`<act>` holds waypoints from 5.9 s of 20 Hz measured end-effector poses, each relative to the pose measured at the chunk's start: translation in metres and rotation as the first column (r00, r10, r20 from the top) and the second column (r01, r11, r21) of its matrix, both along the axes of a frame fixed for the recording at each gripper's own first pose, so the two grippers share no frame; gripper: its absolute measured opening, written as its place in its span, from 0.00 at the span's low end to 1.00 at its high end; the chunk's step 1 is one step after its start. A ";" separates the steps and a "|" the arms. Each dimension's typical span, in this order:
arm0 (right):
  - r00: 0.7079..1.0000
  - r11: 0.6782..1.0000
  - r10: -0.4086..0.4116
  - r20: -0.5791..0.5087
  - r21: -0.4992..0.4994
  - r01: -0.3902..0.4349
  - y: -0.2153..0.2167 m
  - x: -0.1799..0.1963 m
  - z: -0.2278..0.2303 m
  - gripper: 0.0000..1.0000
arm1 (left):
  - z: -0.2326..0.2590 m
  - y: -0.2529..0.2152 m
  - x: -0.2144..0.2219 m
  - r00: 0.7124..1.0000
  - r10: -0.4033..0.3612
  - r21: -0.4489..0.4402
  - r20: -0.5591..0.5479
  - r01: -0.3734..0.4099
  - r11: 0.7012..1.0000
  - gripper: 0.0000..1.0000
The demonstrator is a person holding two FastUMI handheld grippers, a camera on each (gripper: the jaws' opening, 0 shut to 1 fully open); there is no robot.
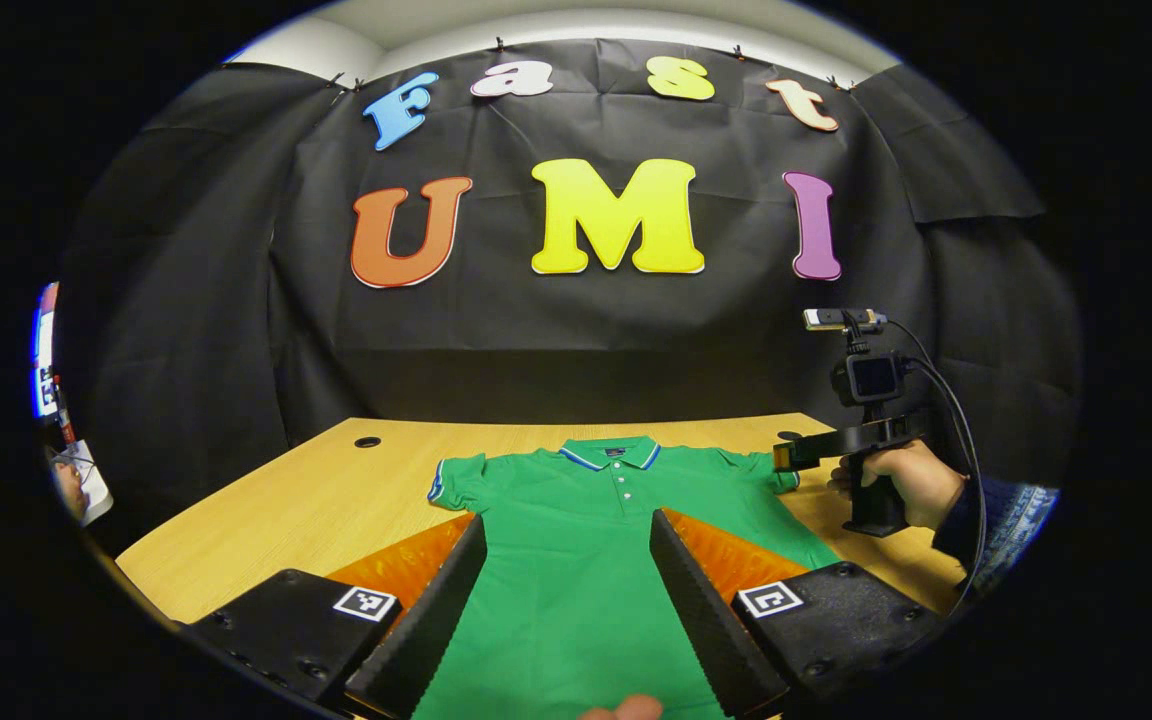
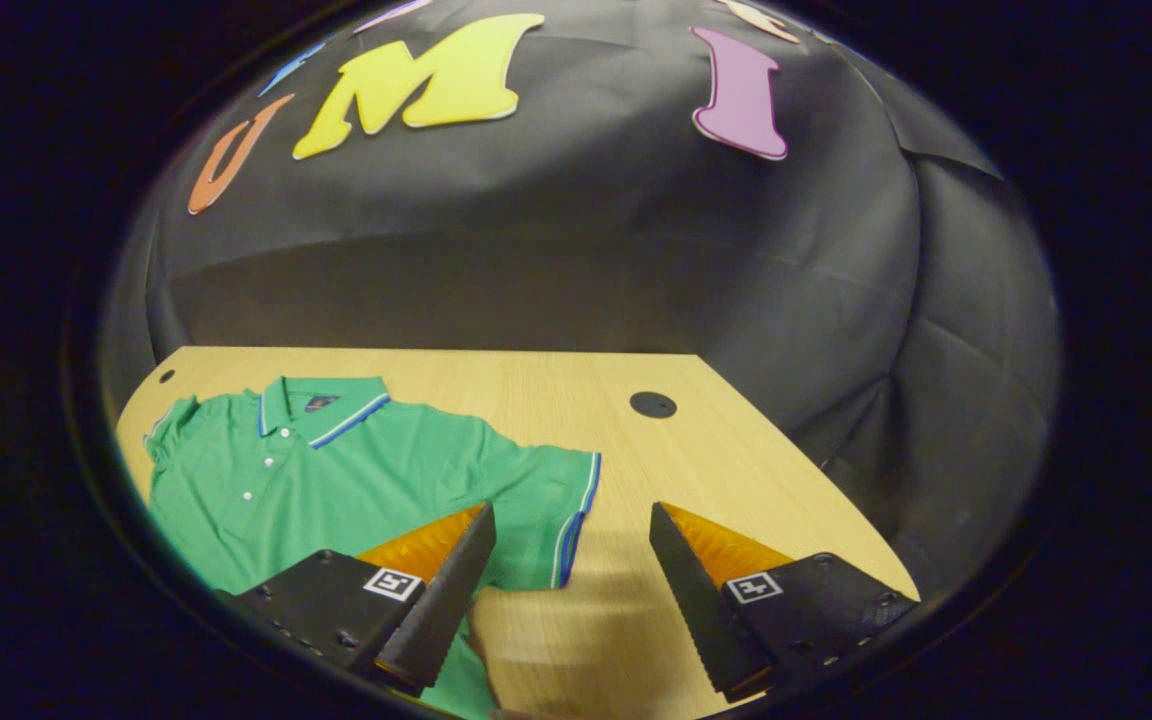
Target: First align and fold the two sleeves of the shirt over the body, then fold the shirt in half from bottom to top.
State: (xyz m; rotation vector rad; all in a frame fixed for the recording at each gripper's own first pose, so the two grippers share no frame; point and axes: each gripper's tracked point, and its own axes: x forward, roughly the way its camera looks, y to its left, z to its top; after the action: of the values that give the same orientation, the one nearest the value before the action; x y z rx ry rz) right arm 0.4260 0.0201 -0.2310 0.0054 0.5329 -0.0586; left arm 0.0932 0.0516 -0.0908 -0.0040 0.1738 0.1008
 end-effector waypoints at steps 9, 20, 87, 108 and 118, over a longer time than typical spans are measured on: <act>0.994 0.987 0.018 -0.105 0.160 0.000 0.012 0.019 -0.034 0.25 | -0.022 0.020 0.009 0.996 0.047 -0.045 -0.071 -0.051 0.998 1.00; 0.992 0.988 0.121 0.036 -0.105 -0.116 0.032 0.023 0.021 0.04 | -0.025 0.022 0.008 0.995 0.052 -0.046 -0.087 -0.056 0.997 1.00; 0.866 0.927 0.357 0.349 -0.022 -0.374 0.146 -0.123 0.148 0.95 | -0.027 0.067 0.020 0.981 0.178 -0.020 -0.082 -0.180 0.983 1.00; 0.822 0.926 0.370 0.433 -0.101 -0.364 0.044 -0.244 0.126 0.97 | -0.129 0.214 0.236 0.894 0.182 -0.111 -0.410 -0.248 0.962 1.00; 0.814 0.920 0.377 0.441 -0.078 -0.384 0.044 -0.246 0.124 0.94 | -0.140 0.207 0.261 0.892 0.160 -0.204 -0.424 -0.266 0.942 0.30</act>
State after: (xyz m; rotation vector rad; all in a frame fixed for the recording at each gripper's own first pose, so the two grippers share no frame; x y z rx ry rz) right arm 0.1798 0.0636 -0.1069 -0.0731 0.0593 0.3368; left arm 0.3546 0.2591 -0.2305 -0.2654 0.6008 0.3017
